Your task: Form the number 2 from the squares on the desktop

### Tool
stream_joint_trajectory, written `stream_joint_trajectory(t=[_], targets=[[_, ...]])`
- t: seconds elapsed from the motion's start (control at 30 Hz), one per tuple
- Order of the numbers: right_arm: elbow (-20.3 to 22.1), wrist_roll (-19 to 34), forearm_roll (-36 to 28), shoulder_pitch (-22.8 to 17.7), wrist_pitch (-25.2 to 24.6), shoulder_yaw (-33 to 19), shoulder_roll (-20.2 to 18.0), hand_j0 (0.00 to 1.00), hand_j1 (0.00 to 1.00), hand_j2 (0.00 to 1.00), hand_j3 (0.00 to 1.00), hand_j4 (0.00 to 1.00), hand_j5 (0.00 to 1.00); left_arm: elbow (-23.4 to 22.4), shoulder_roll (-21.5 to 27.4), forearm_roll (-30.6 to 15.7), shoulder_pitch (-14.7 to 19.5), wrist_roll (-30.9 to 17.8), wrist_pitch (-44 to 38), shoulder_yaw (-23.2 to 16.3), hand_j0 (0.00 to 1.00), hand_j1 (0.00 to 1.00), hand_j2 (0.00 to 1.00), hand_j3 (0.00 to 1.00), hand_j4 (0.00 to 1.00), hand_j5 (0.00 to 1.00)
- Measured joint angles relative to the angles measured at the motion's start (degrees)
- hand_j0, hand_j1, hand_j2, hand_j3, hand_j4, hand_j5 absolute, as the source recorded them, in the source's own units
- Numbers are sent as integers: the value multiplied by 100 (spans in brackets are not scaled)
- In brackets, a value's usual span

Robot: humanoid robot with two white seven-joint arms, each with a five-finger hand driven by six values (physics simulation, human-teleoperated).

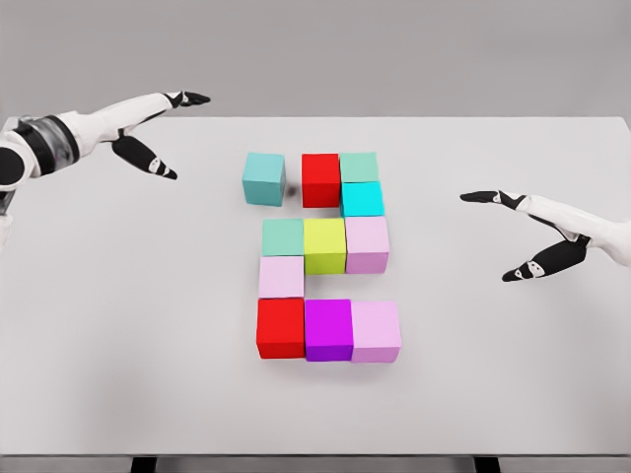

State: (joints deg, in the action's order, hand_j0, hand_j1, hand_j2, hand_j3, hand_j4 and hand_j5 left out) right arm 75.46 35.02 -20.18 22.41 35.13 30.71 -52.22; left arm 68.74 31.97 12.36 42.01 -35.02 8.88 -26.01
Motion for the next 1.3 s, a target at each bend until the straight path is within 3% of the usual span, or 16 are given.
stream_joint_trajectory(t=[0.57, 0.97, 1.1, 1.3], targets=[[0, 0, 112, 0, 0, -7, 7, 100, 100, 100, 100, 100, 100, -67, -11, 2035, 61, 0, 11, -151, 100, 100, 100, 100, 100, 100], [210, 0, 116, -193, 2, -30, -47, 100, 100, 100, 100, 100, 100, -95, 172, 2358, 229, 0, 1025, -963, 100, 100, 100, 100, 100, 100], [285, 1, 128, -896, 6, -459, -190, 100, 100, 100, 100, 100, 100, -208, 187, 2480, 334, 0, 1128, -1198, 100, 100, 100, 100, 100, 100], [277, 0, 111, -888, 0, -895, -228, 100, 100, 100, 100, 100, 100, -591, 125, 2829, 483, 0, 1162, -1451, 100, 100, 100, 100, 100, 100]])
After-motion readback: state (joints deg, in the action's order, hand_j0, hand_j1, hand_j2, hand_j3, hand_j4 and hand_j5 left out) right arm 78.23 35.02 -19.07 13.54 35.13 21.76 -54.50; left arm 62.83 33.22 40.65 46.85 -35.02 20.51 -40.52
